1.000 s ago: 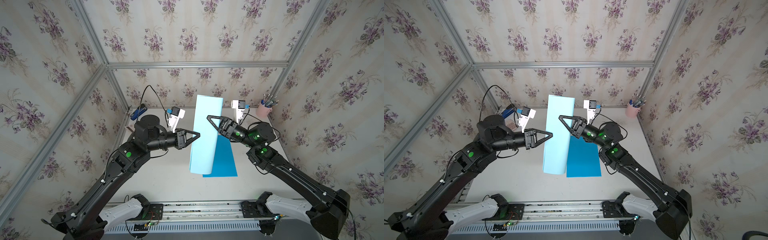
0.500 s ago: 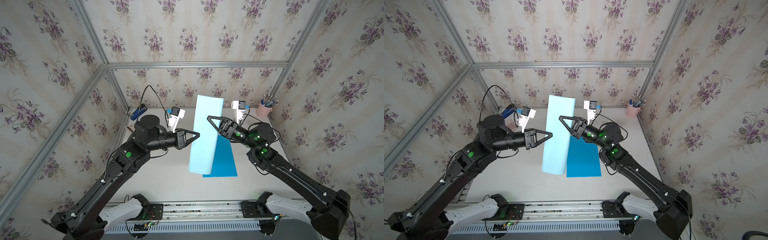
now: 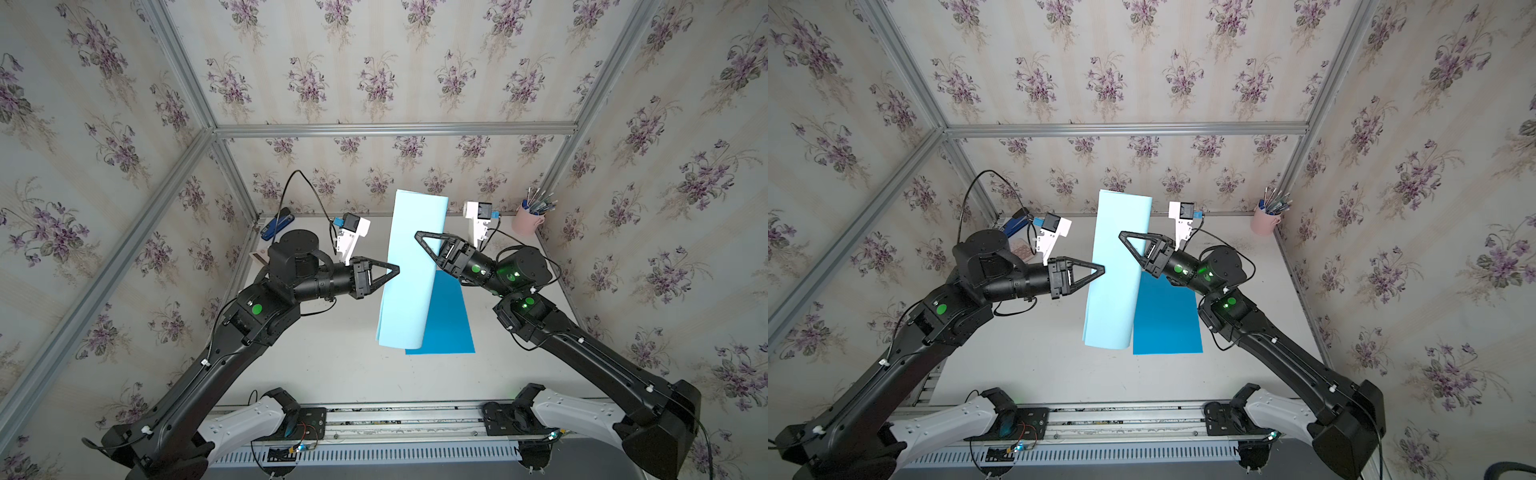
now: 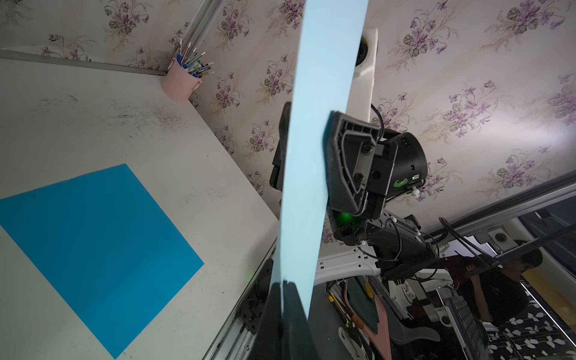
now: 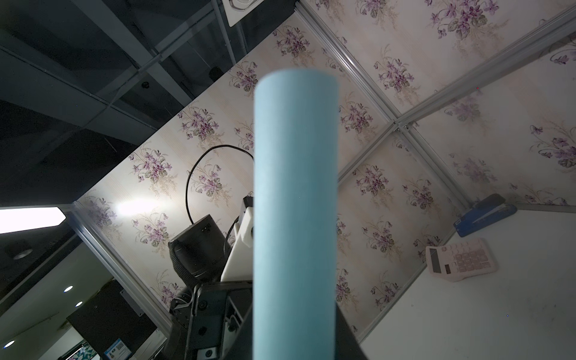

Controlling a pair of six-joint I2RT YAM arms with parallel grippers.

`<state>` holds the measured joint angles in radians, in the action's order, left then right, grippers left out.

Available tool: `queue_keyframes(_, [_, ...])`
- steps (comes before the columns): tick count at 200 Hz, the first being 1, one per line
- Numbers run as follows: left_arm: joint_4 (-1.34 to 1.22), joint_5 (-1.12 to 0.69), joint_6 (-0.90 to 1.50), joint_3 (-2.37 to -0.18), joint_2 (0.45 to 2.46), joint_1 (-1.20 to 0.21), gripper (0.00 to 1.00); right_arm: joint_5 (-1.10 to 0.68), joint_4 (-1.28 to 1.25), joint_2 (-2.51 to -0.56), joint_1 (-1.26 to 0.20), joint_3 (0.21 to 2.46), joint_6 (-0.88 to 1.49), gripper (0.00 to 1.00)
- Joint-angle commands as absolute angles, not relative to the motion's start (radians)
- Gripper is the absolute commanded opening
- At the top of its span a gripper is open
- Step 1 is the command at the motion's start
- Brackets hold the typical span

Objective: Fold the rectangular paper in half along the long edge
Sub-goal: Fold the paper.

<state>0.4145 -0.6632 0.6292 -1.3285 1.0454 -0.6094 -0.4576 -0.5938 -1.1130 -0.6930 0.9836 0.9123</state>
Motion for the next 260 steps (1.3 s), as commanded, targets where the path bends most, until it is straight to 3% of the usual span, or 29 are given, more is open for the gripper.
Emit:
queue_keyframes(1, [0.372, -0.683, 0.628, -1.328, 1.039, -0.609, 0.00, -0.454, -0.595, -1.108, -0.693, 0.992, 0.896, 0.33])
queue_keyframes(60, [0.221, -0.705, 0.668, -1.259, 0.989, -0.609, 0.00, -0.505, -0.571, -1.080, -0.693, 1.000, 0.906, 0.52])
queue_keyframes(94, [0.137, -0.723, 0.694, -1.234, 0.973, -0.609, 0.00, -0.576, -0.574, -1.059, -0.693, 1.009, 0.940, 0.55])
queue_keyframes(137, [0.058, -0.744, 0.728, -1.231, 0.964, -0.609, 0.00, -0.652, -0.599, -1.041, -0.693, 1.001, 0.983, 0.53])
queue_keyframes(199, [0.039, -0.750, 0.744, -1.255, 0.968, -0.609, 0.00, -0.708, -0.720, -1.044, -0.693, 0.969, 1.069, 0.43])
queue_keyframes(260, [0.049, -0.744, 0.744, -1.262, 0.974, -0.609, 0.00, -0.725, -0.867, -1.052, -0.692, 0.930, 1.170, 0.41])
